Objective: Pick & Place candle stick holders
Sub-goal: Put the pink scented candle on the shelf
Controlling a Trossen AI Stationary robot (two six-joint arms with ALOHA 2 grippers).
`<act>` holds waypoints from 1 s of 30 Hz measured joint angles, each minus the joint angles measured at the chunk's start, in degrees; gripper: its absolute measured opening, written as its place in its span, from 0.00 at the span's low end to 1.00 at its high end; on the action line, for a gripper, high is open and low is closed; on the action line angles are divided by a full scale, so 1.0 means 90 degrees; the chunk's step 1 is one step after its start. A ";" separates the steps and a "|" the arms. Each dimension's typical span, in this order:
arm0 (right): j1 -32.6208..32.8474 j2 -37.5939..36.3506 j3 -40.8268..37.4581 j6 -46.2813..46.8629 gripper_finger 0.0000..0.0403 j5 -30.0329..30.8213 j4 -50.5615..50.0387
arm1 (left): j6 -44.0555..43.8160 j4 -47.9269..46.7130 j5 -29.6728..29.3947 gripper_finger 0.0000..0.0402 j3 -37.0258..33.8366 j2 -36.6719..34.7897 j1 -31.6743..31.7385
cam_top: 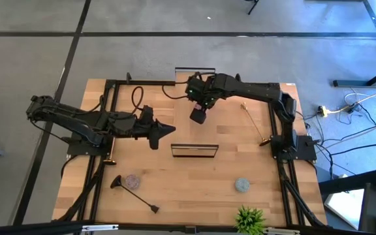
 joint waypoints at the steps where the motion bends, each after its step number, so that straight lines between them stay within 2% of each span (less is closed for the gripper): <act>1: -0.0001 -0.0002 0.0000 -0.0009 0.81 0.0007 0.0017 | 0.0001 0.0000 0.0013 0.01 0.0000 0.0000 0.0000; 30: 0.0003 -0.0002 0.0000 0.0429 0.87 0.0257 0.0101 | 0.0003 -0.0010 0.0051 0.01 0.0000 0.0000 -0.0005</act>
